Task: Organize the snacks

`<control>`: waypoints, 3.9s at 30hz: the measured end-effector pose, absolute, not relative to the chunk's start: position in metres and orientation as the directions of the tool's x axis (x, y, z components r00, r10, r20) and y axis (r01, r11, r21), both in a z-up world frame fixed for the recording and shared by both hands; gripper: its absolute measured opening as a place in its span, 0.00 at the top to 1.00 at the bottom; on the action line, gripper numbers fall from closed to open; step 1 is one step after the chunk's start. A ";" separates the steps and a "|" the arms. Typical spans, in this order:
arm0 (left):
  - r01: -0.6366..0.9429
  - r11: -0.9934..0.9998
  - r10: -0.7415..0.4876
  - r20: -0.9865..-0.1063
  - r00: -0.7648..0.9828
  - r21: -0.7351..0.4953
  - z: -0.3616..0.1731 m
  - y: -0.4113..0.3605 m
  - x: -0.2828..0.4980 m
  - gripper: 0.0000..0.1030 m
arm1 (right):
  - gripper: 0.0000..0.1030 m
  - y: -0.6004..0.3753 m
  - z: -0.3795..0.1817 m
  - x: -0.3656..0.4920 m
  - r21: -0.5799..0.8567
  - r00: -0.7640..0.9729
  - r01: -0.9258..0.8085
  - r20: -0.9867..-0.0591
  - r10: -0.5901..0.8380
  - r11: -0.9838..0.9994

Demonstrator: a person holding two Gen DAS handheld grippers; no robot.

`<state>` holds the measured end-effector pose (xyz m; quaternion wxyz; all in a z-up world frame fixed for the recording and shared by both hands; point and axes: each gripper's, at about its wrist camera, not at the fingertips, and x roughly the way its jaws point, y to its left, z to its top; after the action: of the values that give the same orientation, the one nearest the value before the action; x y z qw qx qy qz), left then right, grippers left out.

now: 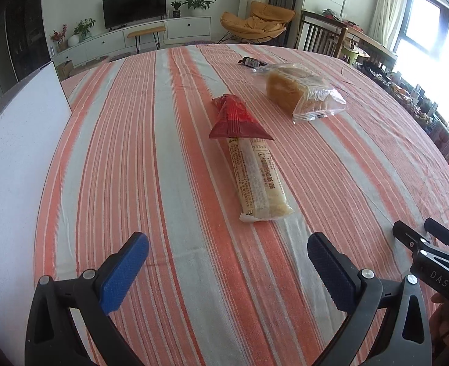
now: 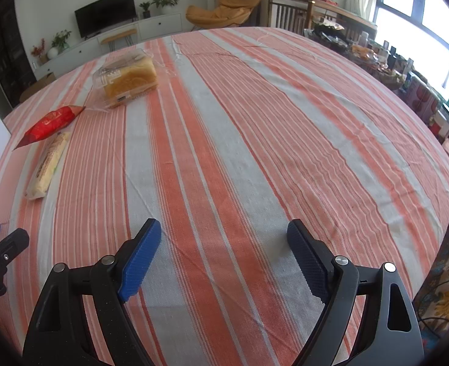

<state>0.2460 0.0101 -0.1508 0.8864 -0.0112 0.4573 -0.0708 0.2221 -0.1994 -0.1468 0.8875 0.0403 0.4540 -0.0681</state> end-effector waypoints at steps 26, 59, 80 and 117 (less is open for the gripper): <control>0.112 0.993 -0.038 -0.850 0.526 0.025 -0.153 0.015 0.226 0.71 | 0.15 -0.199 -0.147 0.222 0.010 0.578 0.159 -0.811 -0.085 0.987; 0.053 0.999 -0.029 -0.813 0.582 0.002 -0.169 0.053 0.208 0.00 | 0.12 -0.199 -0.147 0.223 0.013 0.575 0.151 -0.815 -0.077 0.988; 0.052 0.999 -0.029 -0.813 0.582 0.002 -0.169 0.053 0.208 0.00 | 0.11 -0.099 -0.108 0.353 0.507 0.302 0.023 -0.825 0.477 0.862; 0.051 0.999 -0.028 -0.813 0.582 0.002 -0.169 0.053 0.208 0.00 | 0.75 -0.186 -0.126 0.208 0.046 0.482 -0.064 -0.873 0.071 0.997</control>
<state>0.2082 0.0529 -0.1691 0.8892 0.0124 0.4568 -0.0222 0.2085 -0.1865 -0.1257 0.8608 0.0037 0.5073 0.0394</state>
